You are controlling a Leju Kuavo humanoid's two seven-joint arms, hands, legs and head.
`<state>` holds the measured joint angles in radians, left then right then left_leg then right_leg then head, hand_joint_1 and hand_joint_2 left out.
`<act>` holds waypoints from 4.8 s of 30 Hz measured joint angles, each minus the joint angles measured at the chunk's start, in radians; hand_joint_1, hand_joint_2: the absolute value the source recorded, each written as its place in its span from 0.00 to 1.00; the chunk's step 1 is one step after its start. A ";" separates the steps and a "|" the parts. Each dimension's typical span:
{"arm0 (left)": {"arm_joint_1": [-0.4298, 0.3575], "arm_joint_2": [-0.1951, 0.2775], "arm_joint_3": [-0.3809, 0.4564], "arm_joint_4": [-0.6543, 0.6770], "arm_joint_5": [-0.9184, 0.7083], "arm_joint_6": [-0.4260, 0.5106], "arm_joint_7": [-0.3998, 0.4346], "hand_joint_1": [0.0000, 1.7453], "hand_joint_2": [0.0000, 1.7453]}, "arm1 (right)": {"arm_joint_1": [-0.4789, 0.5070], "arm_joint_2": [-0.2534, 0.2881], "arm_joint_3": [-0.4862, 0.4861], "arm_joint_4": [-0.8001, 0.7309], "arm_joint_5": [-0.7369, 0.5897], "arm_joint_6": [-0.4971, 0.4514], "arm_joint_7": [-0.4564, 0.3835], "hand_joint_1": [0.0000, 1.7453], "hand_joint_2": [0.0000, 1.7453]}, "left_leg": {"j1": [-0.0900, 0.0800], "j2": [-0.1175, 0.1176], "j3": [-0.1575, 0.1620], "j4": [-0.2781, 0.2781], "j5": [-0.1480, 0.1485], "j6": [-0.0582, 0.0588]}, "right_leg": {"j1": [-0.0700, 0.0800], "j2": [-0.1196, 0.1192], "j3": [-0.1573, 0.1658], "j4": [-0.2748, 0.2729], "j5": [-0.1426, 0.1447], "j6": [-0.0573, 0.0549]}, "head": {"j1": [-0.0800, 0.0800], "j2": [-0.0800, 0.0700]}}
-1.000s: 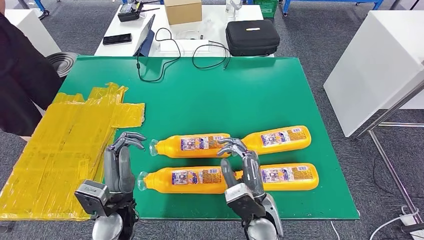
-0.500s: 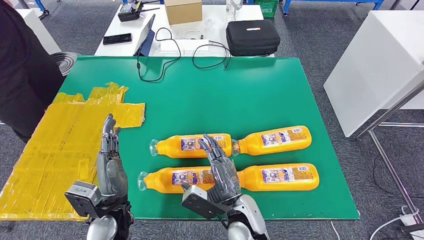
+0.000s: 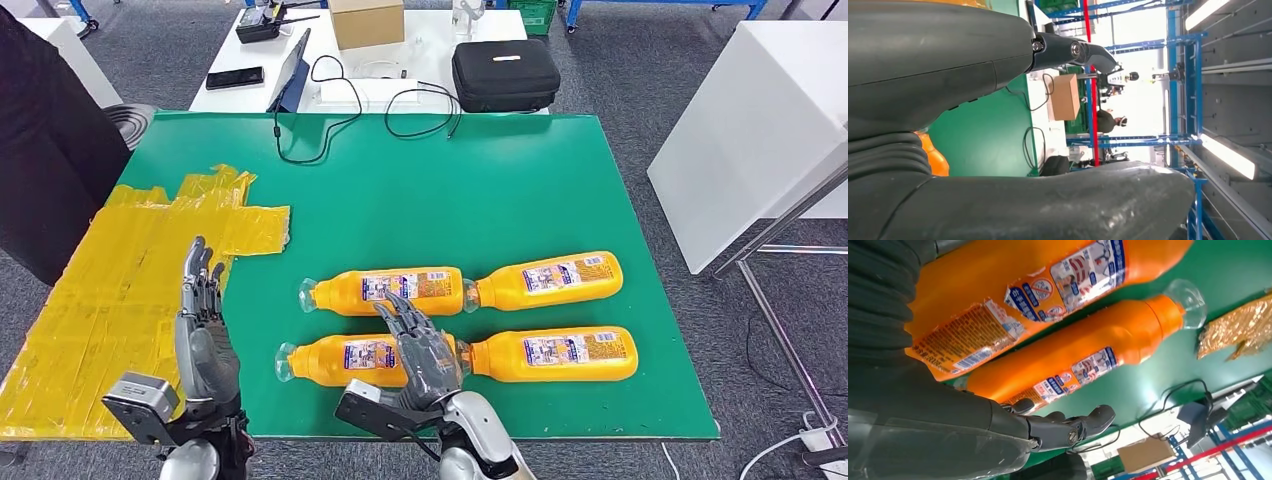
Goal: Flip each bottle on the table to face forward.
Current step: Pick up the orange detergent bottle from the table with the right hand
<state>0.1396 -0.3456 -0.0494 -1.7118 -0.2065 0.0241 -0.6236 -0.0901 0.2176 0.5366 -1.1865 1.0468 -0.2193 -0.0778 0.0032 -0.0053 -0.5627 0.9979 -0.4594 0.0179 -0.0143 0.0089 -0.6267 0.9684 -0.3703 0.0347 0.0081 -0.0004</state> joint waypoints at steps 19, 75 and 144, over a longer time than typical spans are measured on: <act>0.029 0.000 0.032 -0.033 0.033 0.000 -0.008 0.00 0.00 | -0.068 -0.002 0.017 0.131 0.055 0.060 0.120 0.00 1.00 | 0.000 0.000 0.001 0.000 0.000 0.000 | 0.000 0.000 0.000 0.000 0.000 0.000 | 0.000 0.000; 0.021 -0.004 0.090 -0.078 0.142 -0.025 -0.014 0.00 0.00 | -0.328 0.025 0.082 0.535 0.022 0.209 0.197 0.00 1.00 | 0.002 0.009 0.053 -0.002 -0.022 -0.001 | 0.004 0.009 0.036 -0.002 -0.015 -0.005 | 0.000 0.000; -0.007 -0.013 -0.006 0.155 0.601 -0.424 0.212 0.00 1.00 | -0.009 0.048 -0.072 -0.234 -0.626 0.226 -0.252 1.00 1.00 | 0.007 0.008 0.041 0.000 -0.031 -0.001 | 0.007 0.010 0.036 0.000 -0.026 -0.003 | 0.000 0.000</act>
<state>0.1324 -0.3588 -0.0551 -1.5564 0.3943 -0.3994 -0.4120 -0.0987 0.2654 0.4648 -1.4208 0.4208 0.0068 -0.3301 0.0100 0.0026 -0.5218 0.9975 -0.4907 0.0165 -0.0078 0.0192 -0.5902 0.9687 -0.3962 0.0321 0.0080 -0.0004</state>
